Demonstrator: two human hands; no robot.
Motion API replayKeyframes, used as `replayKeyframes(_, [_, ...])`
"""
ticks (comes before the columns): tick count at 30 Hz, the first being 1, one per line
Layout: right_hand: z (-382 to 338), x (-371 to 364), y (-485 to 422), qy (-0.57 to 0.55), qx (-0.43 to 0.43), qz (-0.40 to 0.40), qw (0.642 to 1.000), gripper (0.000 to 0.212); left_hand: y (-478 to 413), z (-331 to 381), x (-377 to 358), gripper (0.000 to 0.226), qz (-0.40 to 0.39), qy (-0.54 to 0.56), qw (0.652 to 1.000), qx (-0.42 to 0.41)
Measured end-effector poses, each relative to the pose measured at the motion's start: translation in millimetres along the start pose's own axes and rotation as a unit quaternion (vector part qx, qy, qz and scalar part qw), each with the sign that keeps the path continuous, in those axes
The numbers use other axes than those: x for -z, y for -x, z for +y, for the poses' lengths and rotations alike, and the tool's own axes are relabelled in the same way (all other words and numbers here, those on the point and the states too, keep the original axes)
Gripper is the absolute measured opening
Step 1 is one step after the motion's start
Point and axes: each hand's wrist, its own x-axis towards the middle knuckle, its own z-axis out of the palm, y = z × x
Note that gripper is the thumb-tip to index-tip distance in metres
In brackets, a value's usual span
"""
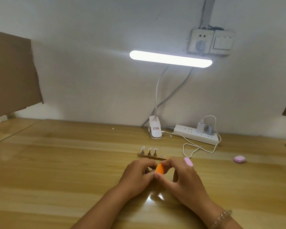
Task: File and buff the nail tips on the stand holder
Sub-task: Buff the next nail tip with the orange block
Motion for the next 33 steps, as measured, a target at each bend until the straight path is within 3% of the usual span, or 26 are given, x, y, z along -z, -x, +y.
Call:
replayKeyframes(4, [3.0, 4.1, -4.9, 0.014, -0.039, 0.037, 0.998, 0.027, -1.5, -0.6, -0.6, 0.014, 0.01, 0.067, 0.998, 0.014])
replayKeyframes(8, [-3.9, 2.5, 1.6, 0.027, 0.013, 0.015, 0.999, 0.032, -1.8, -1.1, 1.0, 0.026, -0.011, 0.093, 0.996, 0.015])
replayKeyframes(11, [2.6, 4.8, -5.1, -0.005, -0.043, 0.043, 0.998, 0.022, -2.1, -1.6, -0.5, 0.017, -0.013, 0.093, 0.996, 0.013])
replayKeyframes(16, [-4.0, 2.5, 2.0, 0.015, 0.015, 0.015, 1.0, 0.036, -2.7, 1.0, 1.9, 0.034, -0.023, 0.087, 0.996, 0.009])
replayKeyframes(19, [2.1, 5.7, -4.4, 0.0, -0.034, 0.048, 0.998, 0.027, -2.2, 2.3, 0.2, 0.029, -0.021, 0.083, 0.996, 0.01])
replayKeyframes(23, [-4.6, 2.9, 2.2, 0.019, 0.022, 0.023, 0.999, 0.037, -1.6, 1.9, 1.5, 0.037, -0.026, 0.086, 0.996, 0.005])
replayKeyframes(27, [2.6, 5.5, -5.5, 0.004, -0.039, 0.053, 0.998, 0.029, -2.0, 1.7, 0.1, 0.03, -0.018, 0.083, 0.996, 0.009])
replayKeyframes(30, [-3.7, 2.6, 0.7, 0.019, 0.01, 0.032, 0.999, 0.035, -1.7, 0.5, 1.0, 0.032, -0.022, 0.093, 0.995, 0.01])
replayKeyframes(33, [-0.9, 4.4, -2.7, -0.013, -0.02, 0.041, 0.999, 0.033, -3.1, 0.2, 0.7, 0.026, -0.019, 0.095, 0.995, 0.011])
